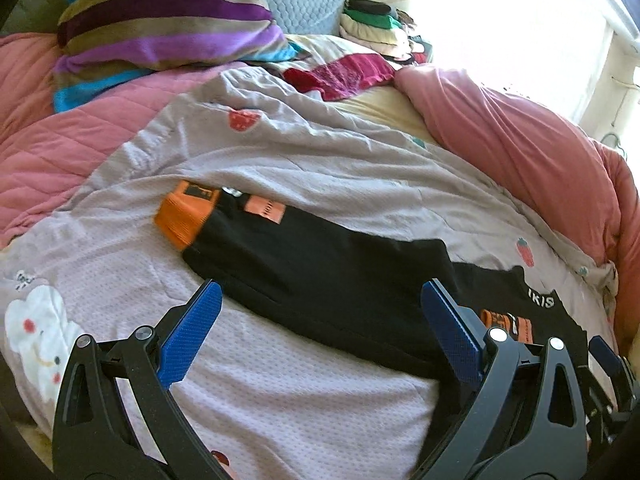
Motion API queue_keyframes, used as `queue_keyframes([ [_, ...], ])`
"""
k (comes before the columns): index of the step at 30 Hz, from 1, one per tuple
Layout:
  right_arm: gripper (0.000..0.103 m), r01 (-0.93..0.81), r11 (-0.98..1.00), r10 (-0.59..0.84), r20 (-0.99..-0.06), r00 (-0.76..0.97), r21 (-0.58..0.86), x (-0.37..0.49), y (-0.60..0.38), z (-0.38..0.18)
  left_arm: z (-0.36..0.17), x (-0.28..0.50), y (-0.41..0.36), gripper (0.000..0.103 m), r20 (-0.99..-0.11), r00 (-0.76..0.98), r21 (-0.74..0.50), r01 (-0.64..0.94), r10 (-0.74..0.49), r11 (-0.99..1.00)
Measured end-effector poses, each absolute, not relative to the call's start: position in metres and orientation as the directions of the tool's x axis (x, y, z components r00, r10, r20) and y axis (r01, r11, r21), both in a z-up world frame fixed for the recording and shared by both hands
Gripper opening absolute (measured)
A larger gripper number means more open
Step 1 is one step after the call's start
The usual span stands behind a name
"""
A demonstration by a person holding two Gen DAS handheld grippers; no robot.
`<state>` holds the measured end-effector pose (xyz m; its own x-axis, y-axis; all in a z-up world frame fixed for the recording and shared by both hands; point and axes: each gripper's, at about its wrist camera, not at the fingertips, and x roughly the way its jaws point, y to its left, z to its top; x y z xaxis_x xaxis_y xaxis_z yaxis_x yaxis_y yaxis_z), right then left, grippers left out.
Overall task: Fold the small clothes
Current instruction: 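Move the left gripper to the other sleeve's orange cuff, then grasp the orange cuff with the left gripper and lift the sleeve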
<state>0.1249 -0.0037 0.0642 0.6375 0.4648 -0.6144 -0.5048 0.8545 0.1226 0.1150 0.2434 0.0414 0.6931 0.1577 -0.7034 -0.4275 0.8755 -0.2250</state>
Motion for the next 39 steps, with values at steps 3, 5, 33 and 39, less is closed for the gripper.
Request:
queue_keyframes([
  [3,0.098,-0.527,0.842,0.477,-0.617,0.626,0.116,0.125,0.011,0.063,0.041,0.114,0.252,0.093,-0.707,0.687,-0.223,-0.443,0.169,0.869],
  [5,0.098,-0.539,0.835,0.483,-0.618,0.621,0.111,0.125,0.019,0.063,0.040,0.114,0.260,0.093,-0.714,0.679,-0.225,-0.458,0.174,0.860],
  [33,0.098,-0.670,0.738,0.556,-0.639,0.532,0.084,0.150,0.124,0.051,-0.015,0.122,0.384,0.093,-0.764,0.643,-0.499,-0.636,0.047,0.589],
  [39,0.098,-0.657,0.747,0.551,-0.647,0.527,0.101,0.161,0.128,0.046,-0.027,0.135,0.394,0.074,-0.750,0.661,-0.535,-0.620,0.014,0.574],
])
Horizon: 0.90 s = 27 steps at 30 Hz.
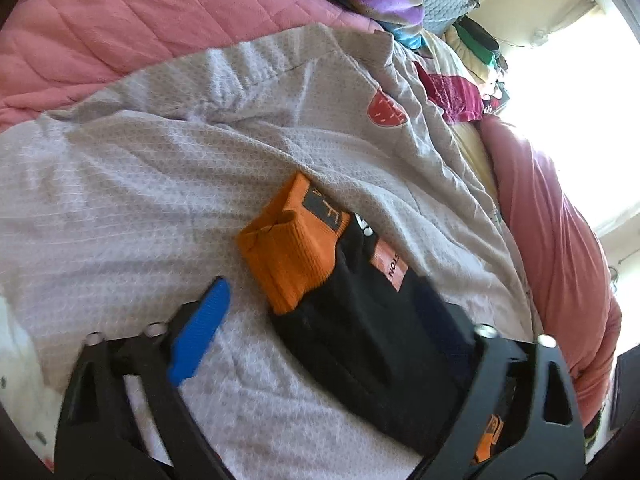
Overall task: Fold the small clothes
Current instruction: 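Grasp the orange cuff with the left gripper and lift the sleeve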
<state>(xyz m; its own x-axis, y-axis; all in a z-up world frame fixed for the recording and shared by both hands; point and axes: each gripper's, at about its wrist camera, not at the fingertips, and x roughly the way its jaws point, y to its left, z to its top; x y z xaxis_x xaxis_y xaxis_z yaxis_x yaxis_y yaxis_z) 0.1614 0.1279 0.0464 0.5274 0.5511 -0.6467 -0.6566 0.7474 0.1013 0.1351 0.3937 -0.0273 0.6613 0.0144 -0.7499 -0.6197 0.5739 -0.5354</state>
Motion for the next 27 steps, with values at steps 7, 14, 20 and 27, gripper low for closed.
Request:
queue_keyframes([
  [7,0.098,-0.639,0.758,0.553,-0.651,0.520,0.133,0.166,0.124,0.041,-0.048,0.149,0.406,0.052,-0.753,0.658,-0.546,-0.639,0.017,0.543],
  [14,0.098,-0.616,0.772,0.551,-0.650,0.523,0.158,0.166,0.116,0.039,-0.047,0.154,0.407,0.017,-0.728,0.686,-0.571,-0.603,-0.004,0.557],
  [20,0.098,-0.599,0.782,0.547,-0.650,0.528,0.172,0.162,0.107,0.038,-0.021,0.151,0.395,0.007,-0.661,0.750,-0.613,-0.519,-0.027,0.595],
  [27,0.098,-0.535,0.814,0.537,-0.643,0.546,0.226,0.161,0.078,0.037,0.021,0.136,0.359,0.007,-0.566,0.823,-0.613,-0.383,-0.046,0.691],
])
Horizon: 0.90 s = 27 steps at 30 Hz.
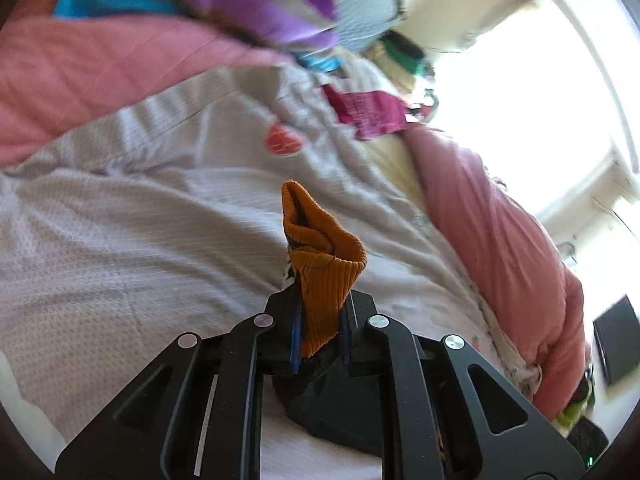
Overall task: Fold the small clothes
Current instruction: 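Grasp the orange cuff with the left gripper and lift the sleeve, then carry the sleeve across the shirt body with the left gripper and release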
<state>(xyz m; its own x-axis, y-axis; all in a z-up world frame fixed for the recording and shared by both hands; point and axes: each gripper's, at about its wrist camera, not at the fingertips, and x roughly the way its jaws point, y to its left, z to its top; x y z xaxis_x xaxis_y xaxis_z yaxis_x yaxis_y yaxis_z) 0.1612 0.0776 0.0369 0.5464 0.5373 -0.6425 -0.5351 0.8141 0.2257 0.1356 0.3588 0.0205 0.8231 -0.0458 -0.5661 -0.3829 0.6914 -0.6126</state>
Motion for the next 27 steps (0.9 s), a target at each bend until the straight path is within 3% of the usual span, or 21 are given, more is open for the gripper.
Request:
queue_keyframes([
  [15,0.098,-0.351,0.902,0.429,-0.627,0.651,0.253,0.152,-0.019,0.035,0.084,0.104,0.290,0.007,-0.383,0.915,-0.594,-0.136,-0.130,0.793],
  [19,0.098,-0.313,0.914,0.405,-0.629,0.663,0.259,0.151,-0.041,0.032,0.100,0.101,0.264,0.007,-0.346,0.928,-0.524,-0.071,-0.136,0.849],
  [27,0.098,-0.242,0.930,0.364,-0.625,0.690,0.276,0.148,-0.078,0.034,0.104,0.113,0.208,0.007,-0.318,0.900,-0.536,0.090,-0.299,0.839],
])
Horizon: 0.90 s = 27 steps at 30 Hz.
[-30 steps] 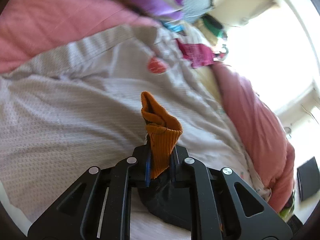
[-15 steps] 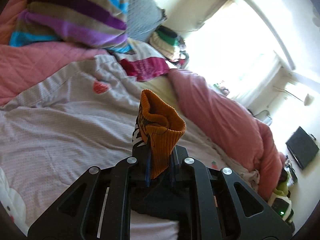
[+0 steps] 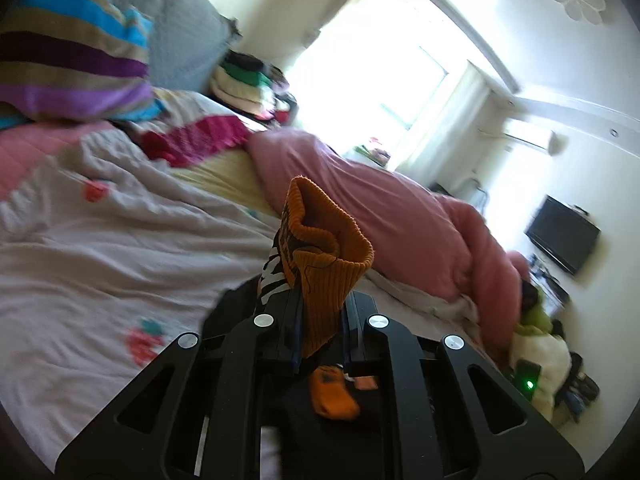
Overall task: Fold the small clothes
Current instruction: 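Carry the sleeve across the shirt body with the left gripper and release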
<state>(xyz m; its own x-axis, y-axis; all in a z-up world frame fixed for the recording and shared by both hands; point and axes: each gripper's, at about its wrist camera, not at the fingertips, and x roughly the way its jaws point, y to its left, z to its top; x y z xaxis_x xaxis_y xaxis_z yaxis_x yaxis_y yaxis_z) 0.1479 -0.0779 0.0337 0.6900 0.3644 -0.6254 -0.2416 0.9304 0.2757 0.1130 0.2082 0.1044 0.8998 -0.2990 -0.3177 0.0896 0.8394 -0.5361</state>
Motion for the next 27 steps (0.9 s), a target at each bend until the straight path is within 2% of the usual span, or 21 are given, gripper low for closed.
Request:
queue_keyframes([
  [7,0.098,-0.164,0.941,0.320,-0.617,0.719,0.297,0.145,-0.114,0.036,0.081,0.132,0.157,0.007,-0.377,0.828,-0.536,0.169,-0.414,0.827],
  [21,0.098,-0.037,0.949,0.234,-0.620,0.749,0.312,0.143,-0.170,0.029,0.035,0.156,0.085,0.007,-0.521,0.691,-0.488,0.240,-0.501,0.839],
  [27,0.098,-0.016,0.951,0.215,-0.626,0.750,0.308,0.143,-0.180,0.027,0.019,0.160,0.075,0.020,-0.552,0.629,-0.522,0.251,-0.548,0.815],
])
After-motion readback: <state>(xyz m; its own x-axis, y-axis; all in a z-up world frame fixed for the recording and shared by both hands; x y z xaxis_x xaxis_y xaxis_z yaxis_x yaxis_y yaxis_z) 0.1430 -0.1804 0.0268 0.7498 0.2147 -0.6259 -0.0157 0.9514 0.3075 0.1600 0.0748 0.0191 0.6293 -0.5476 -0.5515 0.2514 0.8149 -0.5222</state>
